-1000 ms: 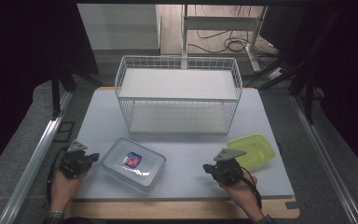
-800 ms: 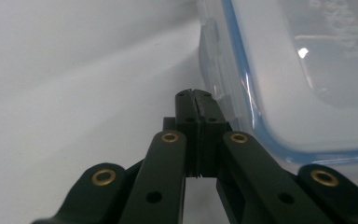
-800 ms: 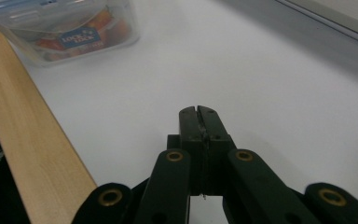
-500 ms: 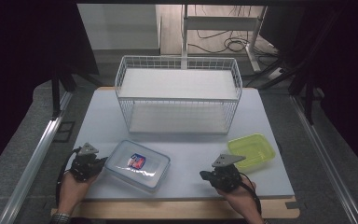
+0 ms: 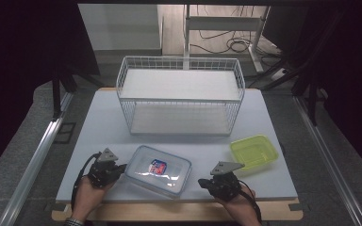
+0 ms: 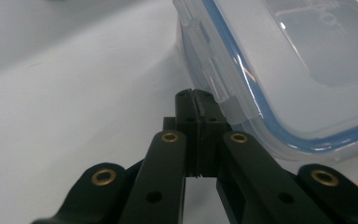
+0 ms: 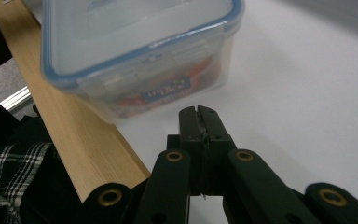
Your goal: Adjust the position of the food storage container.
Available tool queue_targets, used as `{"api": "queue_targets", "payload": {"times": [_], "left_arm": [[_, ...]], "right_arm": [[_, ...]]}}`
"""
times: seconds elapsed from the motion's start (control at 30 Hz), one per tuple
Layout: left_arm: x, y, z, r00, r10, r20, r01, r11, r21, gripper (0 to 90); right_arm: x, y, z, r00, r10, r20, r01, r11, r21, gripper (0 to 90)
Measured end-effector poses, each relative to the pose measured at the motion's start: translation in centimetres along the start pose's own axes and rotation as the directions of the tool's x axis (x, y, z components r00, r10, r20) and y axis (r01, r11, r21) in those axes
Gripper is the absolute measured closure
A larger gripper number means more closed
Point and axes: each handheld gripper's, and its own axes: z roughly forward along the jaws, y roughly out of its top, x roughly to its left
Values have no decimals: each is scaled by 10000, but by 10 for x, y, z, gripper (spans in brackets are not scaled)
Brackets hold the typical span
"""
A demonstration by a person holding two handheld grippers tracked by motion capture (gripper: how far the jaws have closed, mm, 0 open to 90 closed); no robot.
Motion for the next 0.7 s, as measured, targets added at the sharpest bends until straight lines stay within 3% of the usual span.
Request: {"api": "queue_targets", "payload": {"times": [0.2, 0.33, 0.7], "left_arm": [[-21, 7, 8, 9981, -2, 614, 2, 10000, 3, 900], [-35, 11, 12, 9977, 273, 623, -280, 9996, 95, 900], [-51, 18, 19, 9922, 464, 1161, -478, 9988, 95, 900]], "right_arm": [[-3, -3, -5, 9995, 285, 170, -284, 9996, -20, 890], [-10, -6, -7, 9975, 422, 568, -433, 9989, 178, 889], [-31, -10, -14, 9878, 864, 1296, -890, 9959, 147, 891]]}}
